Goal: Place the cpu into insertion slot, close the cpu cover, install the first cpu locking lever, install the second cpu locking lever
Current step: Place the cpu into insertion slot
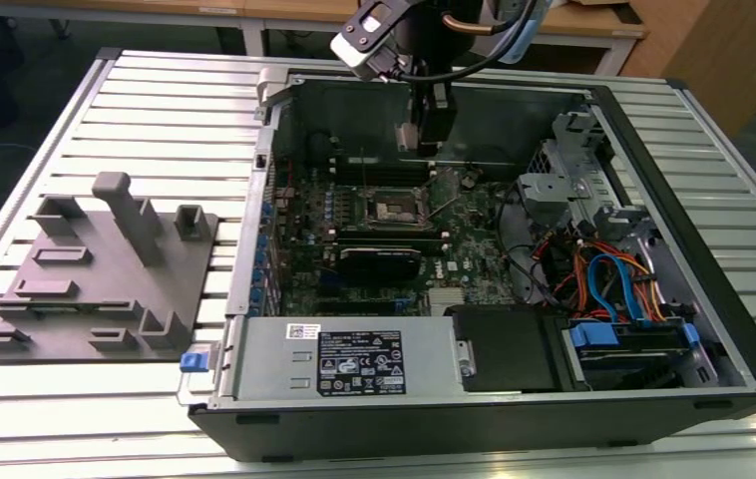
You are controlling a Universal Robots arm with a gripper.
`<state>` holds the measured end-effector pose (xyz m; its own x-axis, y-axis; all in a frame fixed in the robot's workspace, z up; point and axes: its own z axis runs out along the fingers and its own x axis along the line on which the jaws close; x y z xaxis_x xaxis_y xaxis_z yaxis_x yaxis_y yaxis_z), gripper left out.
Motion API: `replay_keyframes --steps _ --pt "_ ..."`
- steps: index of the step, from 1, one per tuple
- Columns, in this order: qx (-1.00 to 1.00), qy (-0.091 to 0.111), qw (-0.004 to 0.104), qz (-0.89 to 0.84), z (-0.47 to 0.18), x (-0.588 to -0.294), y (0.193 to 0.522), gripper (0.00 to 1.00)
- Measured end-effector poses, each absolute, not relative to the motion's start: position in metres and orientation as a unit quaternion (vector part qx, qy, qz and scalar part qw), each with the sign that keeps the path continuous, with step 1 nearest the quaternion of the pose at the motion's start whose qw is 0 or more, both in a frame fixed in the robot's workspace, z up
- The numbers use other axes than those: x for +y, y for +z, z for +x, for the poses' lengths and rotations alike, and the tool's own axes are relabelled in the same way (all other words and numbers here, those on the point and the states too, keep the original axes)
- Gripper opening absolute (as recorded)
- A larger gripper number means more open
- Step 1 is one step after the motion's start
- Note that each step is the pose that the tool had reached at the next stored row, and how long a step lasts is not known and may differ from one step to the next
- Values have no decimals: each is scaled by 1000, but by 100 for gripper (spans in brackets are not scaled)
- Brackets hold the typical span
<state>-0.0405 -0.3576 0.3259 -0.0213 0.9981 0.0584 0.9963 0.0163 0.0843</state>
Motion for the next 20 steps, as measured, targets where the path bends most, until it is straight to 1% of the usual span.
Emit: replay_keyframes --steps 8,20 --pt "713 51 9 699 -41 -358 325 54" --pt "713 52 7 700 -41 -357 313 54"
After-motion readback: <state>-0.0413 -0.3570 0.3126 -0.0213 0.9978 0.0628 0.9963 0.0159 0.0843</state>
